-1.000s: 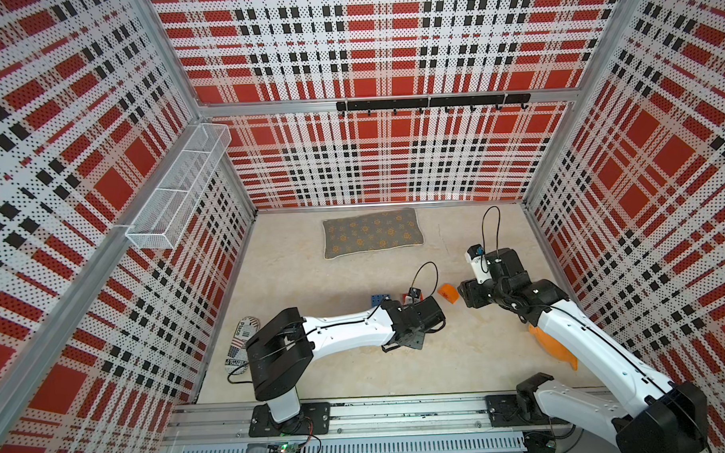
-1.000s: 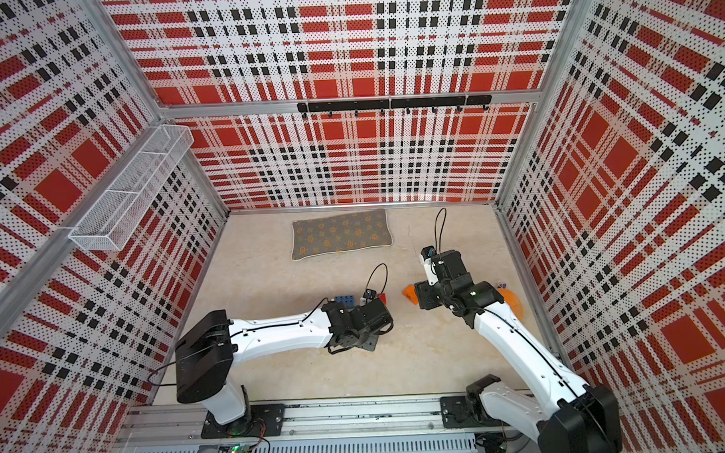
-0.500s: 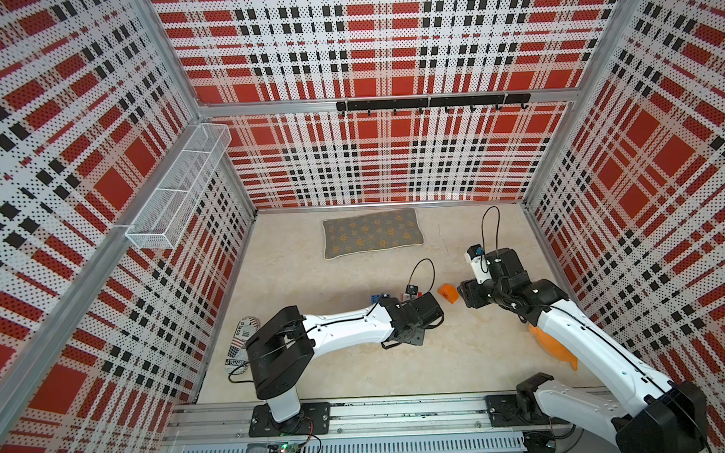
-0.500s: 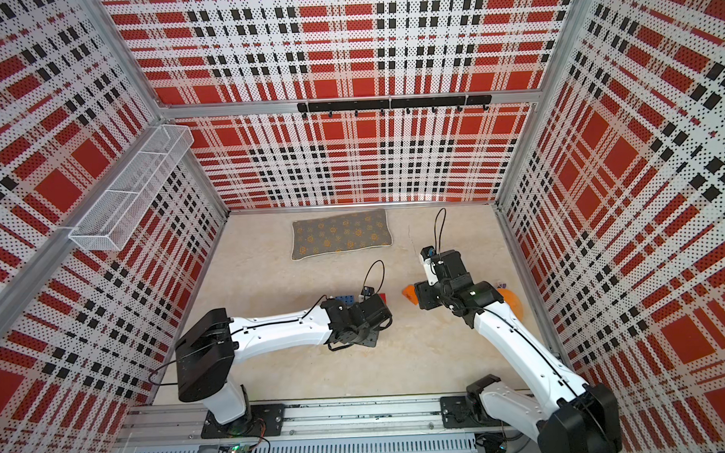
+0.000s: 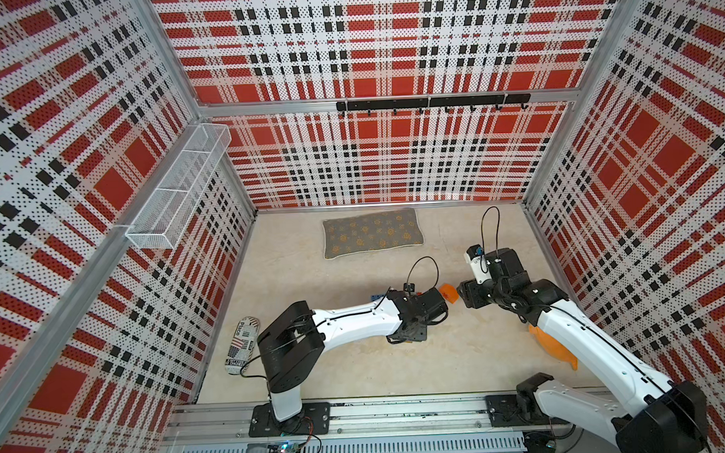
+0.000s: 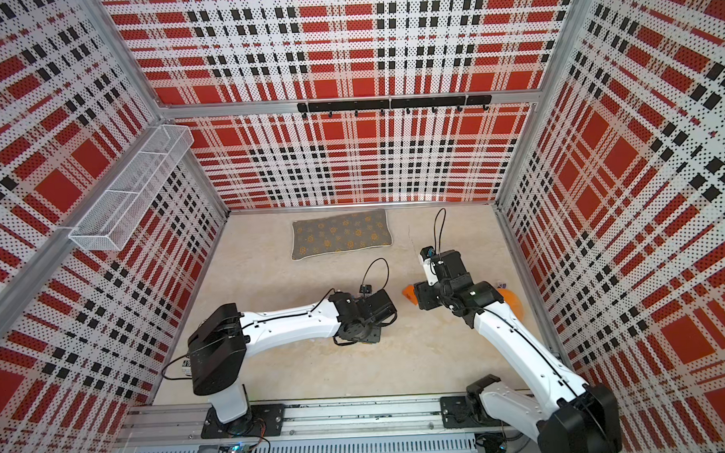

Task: Assemble an ice cream with lego
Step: Assemble the lego brick with the lego brick.

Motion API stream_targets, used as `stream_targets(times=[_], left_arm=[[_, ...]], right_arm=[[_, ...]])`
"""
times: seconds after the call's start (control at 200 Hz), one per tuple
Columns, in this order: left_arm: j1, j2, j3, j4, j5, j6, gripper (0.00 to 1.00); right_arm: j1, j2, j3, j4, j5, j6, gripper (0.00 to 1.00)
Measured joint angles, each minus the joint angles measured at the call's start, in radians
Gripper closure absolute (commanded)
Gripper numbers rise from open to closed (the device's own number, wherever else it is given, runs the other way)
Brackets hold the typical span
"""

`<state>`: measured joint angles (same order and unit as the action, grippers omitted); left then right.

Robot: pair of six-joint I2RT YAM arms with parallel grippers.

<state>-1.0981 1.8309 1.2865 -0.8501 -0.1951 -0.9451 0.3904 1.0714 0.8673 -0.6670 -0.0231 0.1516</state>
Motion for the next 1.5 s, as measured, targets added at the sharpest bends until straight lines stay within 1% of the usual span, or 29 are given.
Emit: stream_targets(times=[0.135,0.346,0.666,1.092,1.258,1.498], left_arm=[[0.0,0.041,-0.002,-0.056,0.006,-0.013,0.55],[0.0,0.042,0.027,-0.095,0.003,-0.02,0.52],[0.002,0.042,0.048,-0.104,-0.009,-0.025,0.48],[0.042,0.026,0.024,-0.103,-0.06,-0.054,0.47],[0.043,0.025,0.024,-0.101,-0.072,-0.054,0.46],[0.041,-0.005,0.027,-0.1,-0.11,-0.046,0.39]], right_arm=[[0.0,0.0,0.0,0.0,0.0,0.0,0.34],[0.0,-0.002,0.0,0.0,-0.001,0.0,0.34],[0.0,-0.008,0.0,0.0,-0.001,0.0,0.34],[0.0,-0.008,0.0,0.0,-0.004,0.0,0.34],[0.0,-0.008,0.0,0.0,-0.005,0.0,0.34],[0.0,-0.001,0.003,0.0,-0.048,-0.027,0.35]])
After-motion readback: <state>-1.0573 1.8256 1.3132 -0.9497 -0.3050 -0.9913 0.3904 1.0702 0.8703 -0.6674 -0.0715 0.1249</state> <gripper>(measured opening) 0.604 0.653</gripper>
